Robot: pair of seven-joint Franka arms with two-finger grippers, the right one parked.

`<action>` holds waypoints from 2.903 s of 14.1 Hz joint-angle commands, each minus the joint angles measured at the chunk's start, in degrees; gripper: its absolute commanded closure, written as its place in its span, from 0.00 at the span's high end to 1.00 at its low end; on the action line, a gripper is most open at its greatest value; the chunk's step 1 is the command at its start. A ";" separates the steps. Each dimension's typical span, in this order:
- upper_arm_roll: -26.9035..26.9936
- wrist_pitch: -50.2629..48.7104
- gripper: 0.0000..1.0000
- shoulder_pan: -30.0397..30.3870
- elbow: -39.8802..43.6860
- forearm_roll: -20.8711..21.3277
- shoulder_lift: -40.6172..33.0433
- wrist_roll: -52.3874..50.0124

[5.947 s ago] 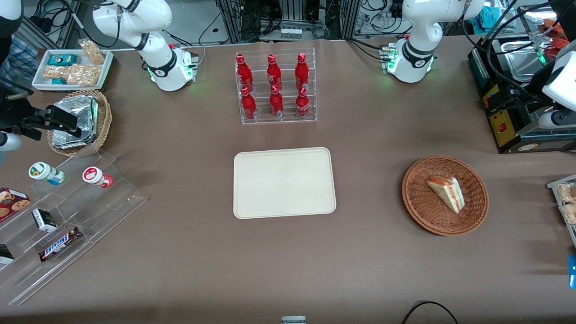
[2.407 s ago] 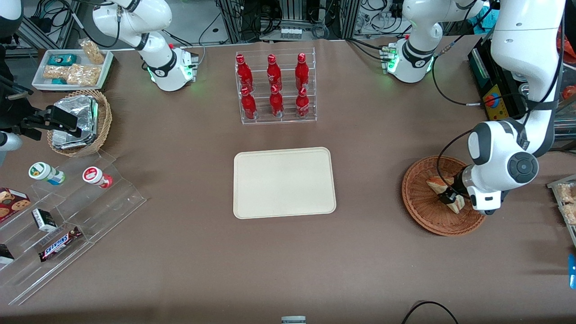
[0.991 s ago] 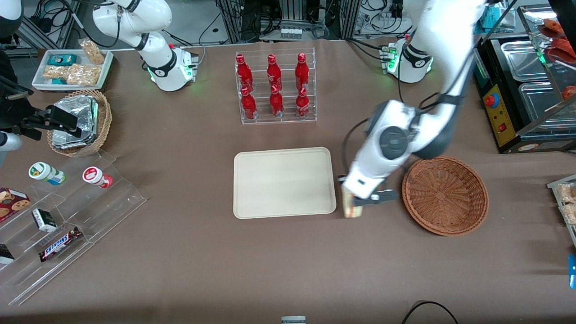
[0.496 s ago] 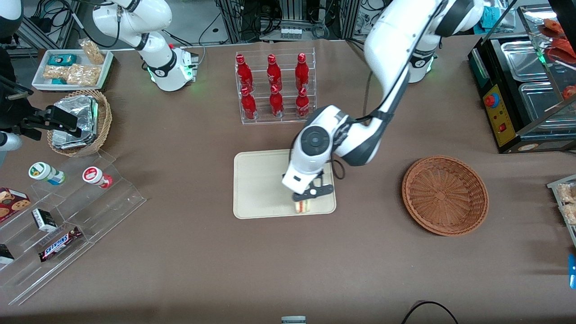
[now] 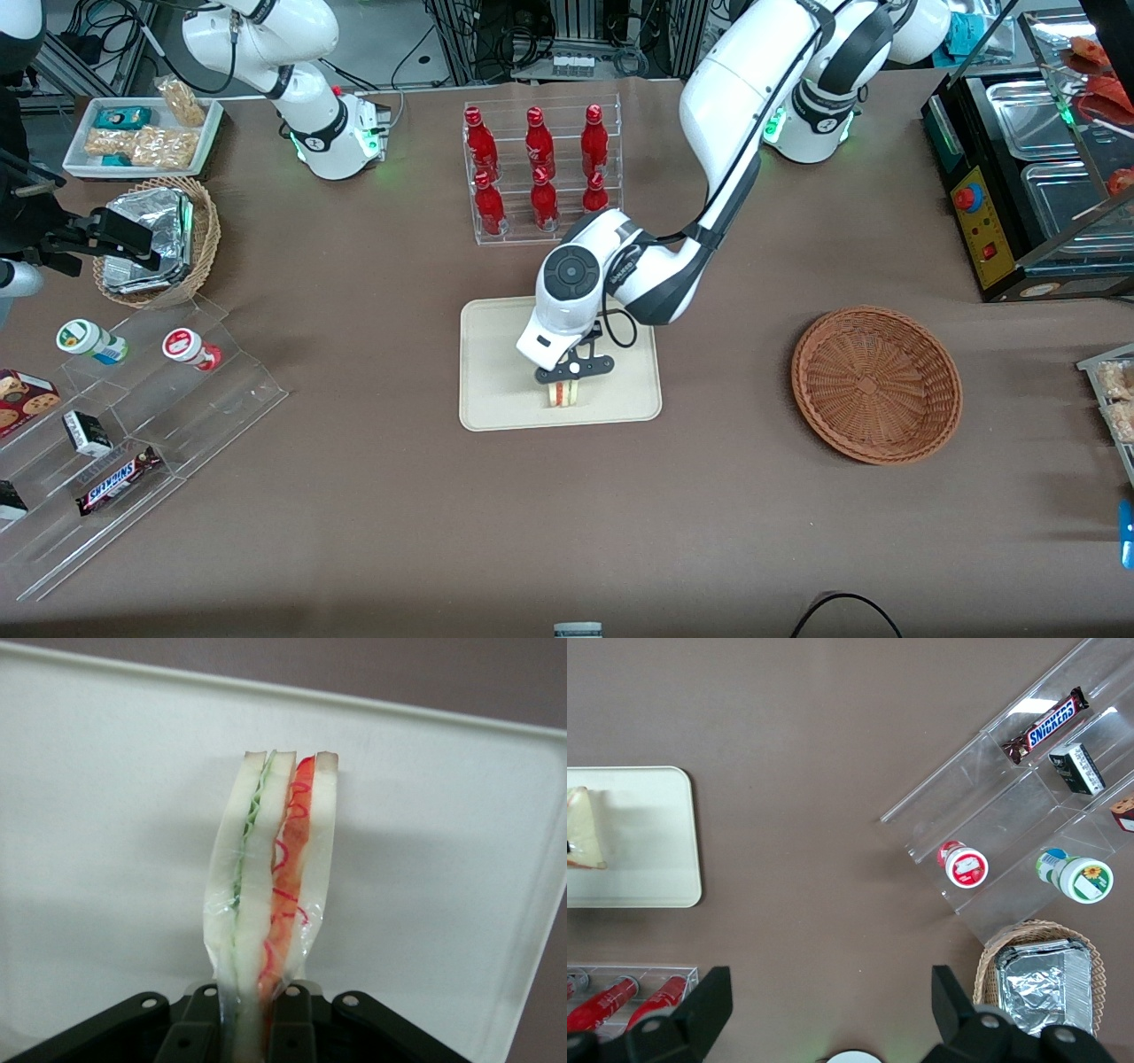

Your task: Place sandwich from basket to tray

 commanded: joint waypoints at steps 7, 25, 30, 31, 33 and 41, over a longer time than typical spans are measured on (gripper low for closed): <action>0.60 -4.59 1.00 -1.18 2.02 -0.19 -1.68 -2.06; 5.61 -16.98 1.00 20.95 -25.83 3.33 -35.69 30.34; 6.05 -24.19 1.00 27.28 -25.93 3.33 -42.11 43.45; 5.44 -25.77 1.00 31.04 -25.84 3.24 -43.34 46.86; 4.64 -28.15 1.00 33.35 -25.32 3.24 -45.89 52.41; 0.25 -30.18 1.00 43.82 -22.77 5.96 -52.05 53.23</action>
